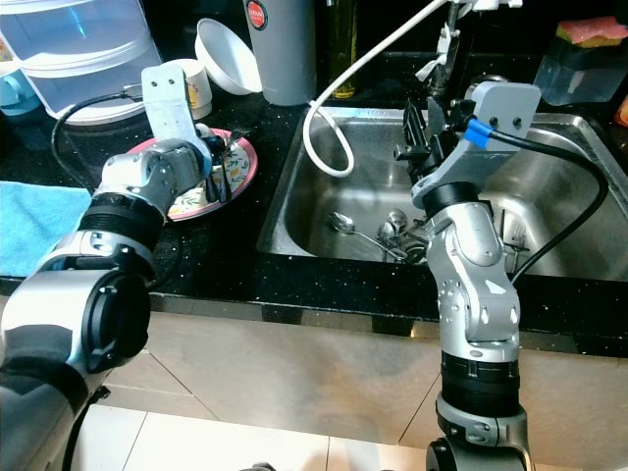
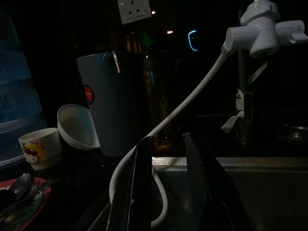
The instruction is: Kitchen organization
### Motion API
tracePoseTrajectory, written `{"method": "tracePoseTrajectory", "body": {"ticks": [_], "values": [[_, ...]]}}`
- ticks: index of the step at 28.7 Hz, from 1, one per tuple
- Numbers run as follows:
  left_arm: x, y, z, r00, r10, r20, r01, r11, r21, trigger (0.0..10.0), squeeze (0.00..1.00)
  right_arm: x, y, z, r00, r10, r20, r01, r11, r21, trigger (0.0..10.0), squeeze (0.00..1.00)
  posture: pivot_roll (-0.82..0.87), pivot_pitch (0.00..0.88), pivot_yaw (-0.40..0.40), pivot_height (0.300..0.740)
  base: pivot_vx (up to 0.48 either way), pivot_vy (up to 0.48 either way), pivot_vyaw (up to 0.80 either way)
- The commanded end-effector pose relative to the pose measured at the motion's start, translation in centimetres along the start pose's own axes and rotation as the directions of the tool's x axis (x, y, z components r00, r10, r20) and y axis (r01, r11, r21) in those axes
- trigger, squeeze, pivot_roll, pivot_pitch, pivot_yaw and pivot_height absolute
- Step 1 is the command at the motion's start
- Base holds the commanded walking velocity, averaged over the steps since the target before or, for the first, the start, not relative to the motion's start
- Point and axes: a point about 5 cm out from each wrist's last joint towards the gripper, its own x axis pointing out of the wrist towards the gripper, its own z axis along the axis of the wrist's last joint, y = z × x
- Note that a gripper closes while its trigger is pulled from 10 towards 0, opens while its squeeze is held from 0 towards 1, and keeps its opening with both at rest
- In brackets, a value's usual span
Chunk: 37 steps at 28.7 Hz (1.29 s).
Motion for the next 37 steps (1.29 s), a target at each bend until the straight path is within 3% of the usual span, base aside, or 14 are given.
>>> {"method": "tracePoseTrajectory", "body": {"ticks": [1,15,16,17,18,19,20,21,30,35,36,37], "values": [[0.1,0.5,-0.1,1.000,0.023,-0.016,-0.022,1.000,0.005,9.8,0.00,-0.2,0.2,0.0,1.000,0.003,-0.002,-0.003,1.000,0.006,10.0,0.00,0.04,0.073,0.077,0.740,0.000,0.000,0.00],[0.4,0.9,-1.7,0.995,0.039,-0.091,-0.041,0.999,-0.021,8.4,0.00,-0.3,0.0,0.0,1.000,-0.005,-0.003,0.005,1.000,0.005,10.0,0.00,0.04,0.089,0.080,0.740,0.000,0.000,0.00],[0.4,1.0,-1.8,0.994,0.041,-0.096,-0.044,0.999,-0.024,7.7,0.00,-0.3,0.0,0.0,1.000,-0.006,-0.003,0.006,1.000,0.005,10.0,0.00,0.04,0.089,0.080,0.740,0.000,0.000,0.00],[0.5,1.0,-1.9,0.994,0.043,-0.101,-0.046,0.999,-0.027,4.5,0.00,-0.3,0.0,0.0,1.000,-0.006,-0.003,0.006,1.000,0.005,10.0,0.00,0.04,0.091,0.078,0.740,0.000,0.000,0.00],[0.5,1.0,-1.9,0.994,0.043,-0.101,-0.046,0.999,-0.027,4.5,0.00,-0.3,0.0,0.0,1.000,-0.006,-0.003,0.006,1.000,0.005,10.0,0.00,0.04,0.091,0.078,0.740,0.000,0.000,0.00],[0.5,1.1,-1.9,0.994,0.045,-0.103,-0.048,0.999,-0.026,2.8,0.00,-0.3,0.0,0.0,1.000,-0.006,-0.003,0.006,1.000,0.006,10.0,0.00,0.04,0.091,0.078,0.740,0.000,0.000,0.00],[0.5,1.1,-1.9,0.993,0.046,-0.105,-0.048,0.998,-0.026,2.8,0.00,-0.3,0.0,0.0,1.000,-0.006,-0.003,0.006,1.000,0.006,10.0,0.00,0.04,0.091,0.078,0.740,0.000,0.000,0.00],[0.5,1.2,-2.0,0.993,0.048,-0.105,-0.051,0.999,-0.019,0.0,0.00,-0.3,0.0,0.0,1.000,-0.006,-0.004,0.006,1.000,0.006,10.0,0.00,0.04,0.093,0.078,0.740,0.000,0.000,0.00],[0.5,1.5,-1.6,0.994,0.075,-0.075,-0.075,0.997,0.007,0.0,0.00,-0.2,-0.1,0.0,1.000,-0.008,-0.003,0.008,1.000,0.006,10.0,0.00,0.04,0.094,0.078,0.740,0.000,0.000,0.00],[0.2,0.8,0.7,0.996,0.048,0.078,-0.052,0.998,0.045,0.0,0.00,-0.2,-0.1,0.0,1.000,-0.009,-0.003,0.009,1.000,0.006,10.0,0.00,0.04,0.095,0.077,0.740,0.000,0.000,0.00],[-0.2,0.2,1.9,0.988,0.017,0.156,-0.024,0.999,0.042,9.8,0.00,-0.2,-0.1,0.0,1.000,-0.009,-0.003,0.009,1.000,0.006,10.0,0.00,0.04,0.095,0.077,0.740,0.000,0.000,0.00],[-0.4,-0.1,2.7,0.978,-0.004,0.207,-0.004,0.999,0.041,9.8,0.00,-0.2,-0.1,0.0,1.000,-0.009,-0.002,0.009,1.000,0.006,10.0,0.00,0.04,0.095,0.077,0.740,0.000,0.000,0.00]]}}
